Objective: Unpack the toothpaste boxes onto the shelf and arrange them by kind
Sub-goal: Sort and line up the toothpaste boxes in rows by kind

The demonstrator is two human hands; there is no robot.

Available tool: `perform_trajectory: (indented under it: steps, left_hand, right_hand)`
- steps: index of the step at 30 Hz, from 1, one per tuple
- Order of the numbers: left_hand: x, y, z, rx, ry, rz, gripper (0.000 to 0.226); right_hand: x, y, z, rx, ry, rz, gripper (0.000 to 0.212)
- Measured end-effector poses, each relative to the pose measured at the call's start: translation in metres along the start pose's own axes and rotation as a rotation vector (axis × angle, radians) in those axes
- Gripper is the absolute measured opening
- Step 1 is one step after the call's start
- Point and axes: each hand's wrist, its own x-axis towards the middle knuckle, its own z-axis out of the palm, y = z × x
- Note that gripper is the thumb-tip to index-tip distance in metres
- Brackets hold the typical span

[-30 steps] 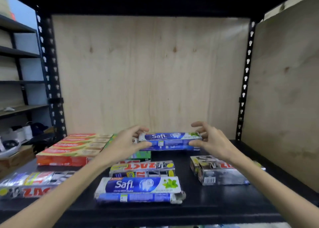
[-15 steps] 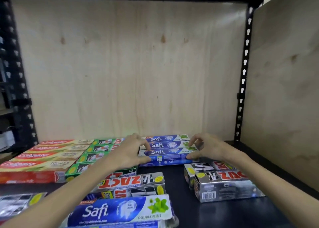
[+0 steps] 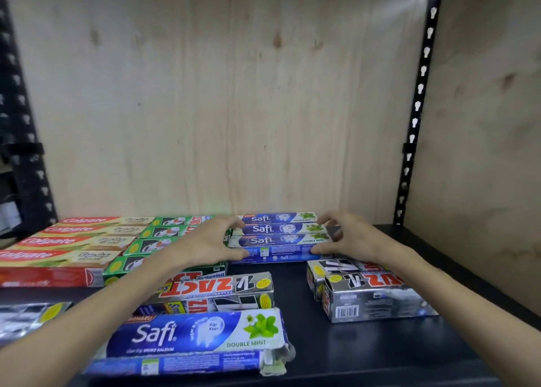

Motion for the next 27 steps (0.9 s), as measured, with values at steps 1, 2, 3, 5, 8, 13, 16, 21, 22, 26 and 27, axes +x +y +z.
perform_trajectory:
  steps: [1,2,3,5,8,13,16,21,22,26,27]
  left_hand:
    - [-0.002,0.001,-0.003,-0.018,0.001,-0.006,0.061]
    - [-0.005,0.002,-0.006,-0.035,0.008,-0.013,0.062]
    - [-0.010,0.003,-0.008,-0.051,0.022,-0.013,0.062]
    - [-0.021,0.006,-0.014,-0.077,0.062,0.004,0.060]
    - [-0.044,0.008,-0.020,-0.078,0.134,0.040,0.050]
    - [-0.089,0.004,-0.024,-0.097,0.208,0.071,0.038]
    - [-0.115,0.002,-0.025,-0.092,0.242,0.125,0.030]
    - [-0.151,-0.002,-0.030,-0.058,0.230,0.179,0.025]
    - [-0.157,-0.003,-0.032,-0.061,0.239,0.189,0.025]
    - [-0.173,-0.013,-0.035,-0.011,0.110,0.235,0.033]
    - [-0.175,-0.017,-0.035,0.030,0.069,0.239,0.035]
  right_hand:
    - [-0.003,-0.002,-0.001,-0.014,0.019,-0.009,0.071]
    - [-0.006,-0.006,-0.002,-0.023,0.047,-0.026,0.069]
    - [-0.010,-0.011,-0.003,-0.023,0.079,-0.048,0.066]
    - [-0.022,-0.024,-0.004,0.014,0.138,-0.101,0.058]
    - [-0.043,-0.044,0.004,0.058,0.183,-0.170,0.050]
    - [-0.083,-0.064,0.018,0.120,0.161,-0.199,0.037]
    - [-0.106,-0.076,0.022,0.127,0.141,-0.225,0.040]
    - [-0.131,-0.094,0.031,0.065,0.100,-0.291,0.054]
    - [-0.134,-0.097,0.034,0.030,0.102,-0.307,0.056]
    - [-0.146,-0.106,0.046,-0.038,0.136,-0.334,0.079]
    - [-0.149,-0.108,0.049,-0.046,0.139,-0.336,0.084]
